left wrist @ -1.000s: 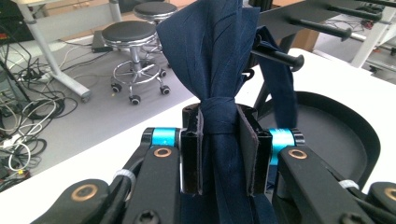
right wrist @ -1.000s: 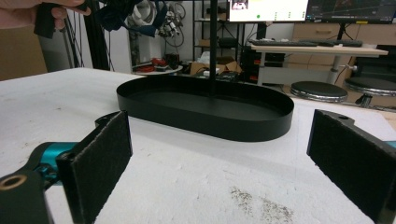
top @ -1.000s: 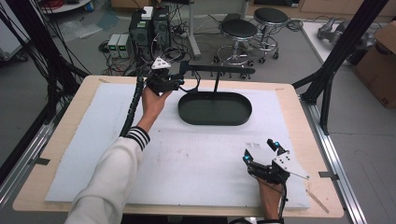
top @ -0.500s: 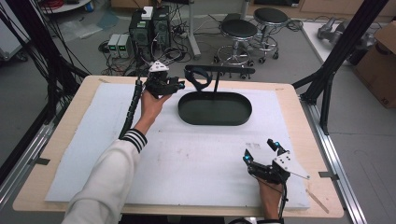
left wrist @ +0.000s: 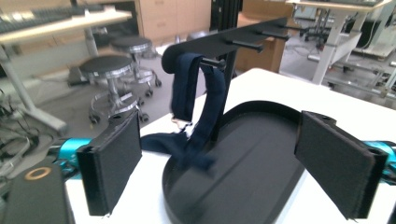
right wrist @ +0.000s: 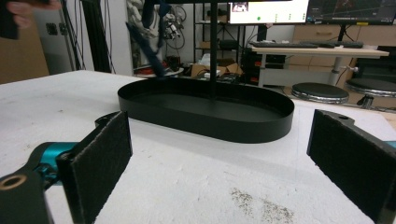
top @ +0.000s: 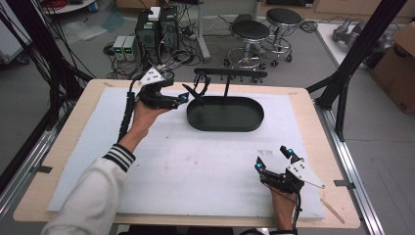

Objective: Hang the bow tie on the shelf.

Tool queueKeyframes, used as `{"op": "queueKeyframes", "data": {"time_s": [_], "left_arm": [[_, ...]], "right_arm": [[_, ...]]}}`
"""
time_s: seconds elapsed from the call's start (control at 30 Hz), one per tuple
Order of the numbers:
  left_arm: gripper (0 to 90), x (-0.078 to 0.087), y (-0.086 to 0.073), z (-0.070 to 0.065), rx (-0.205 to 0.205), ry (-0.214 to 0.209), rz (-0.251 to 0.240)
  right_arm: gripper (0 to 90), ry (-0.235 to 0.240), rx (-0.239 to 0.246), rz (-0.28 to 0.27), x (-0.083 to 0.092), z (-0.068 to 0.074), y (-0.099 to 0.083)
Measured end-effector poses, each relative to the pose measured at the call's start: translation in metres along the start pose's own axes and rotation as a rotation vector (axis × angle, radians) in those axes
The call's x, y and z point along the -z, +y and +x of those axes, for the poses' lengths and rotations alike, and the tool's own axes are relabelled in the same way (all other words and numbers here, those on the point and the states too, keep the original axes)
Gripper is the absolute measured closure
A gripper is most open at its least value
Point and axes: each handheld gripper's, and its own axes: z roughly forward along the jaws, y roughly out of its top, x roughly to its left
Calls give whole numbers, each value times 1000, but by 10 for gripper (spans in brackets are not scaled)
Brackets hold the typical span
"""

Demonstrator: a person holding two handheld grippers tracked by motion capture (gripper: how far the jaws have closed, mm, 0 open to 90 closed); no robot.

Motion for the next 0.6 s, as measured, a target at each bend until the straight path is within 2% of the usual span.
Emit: {"op": "queueKeyframes", "data": {"time_s": [0.07, 0.23, 0.33, 0.43, 0.6], "left_arm": [[143, 17, -6, 0, -9, -1, -9], [142, 68, -24, 2, -2, 8, -49], [142, 95, -37, 3, -4, 15, -74], [142, 123, -55, 2, -21, 41, -87], [142, 163, -98, -2, -27, 93, -111]], "right_arm": [[56, -3, 12, -4, 0, 0, 0], [56, -6, 28, -5, 0, 1, 0], [56, -6, 22, 1, 0, 2, 0], [56, -6, 23, 0, -1, 1, 0], [56, -6, 23, 10, -1, 2, 0]]}}
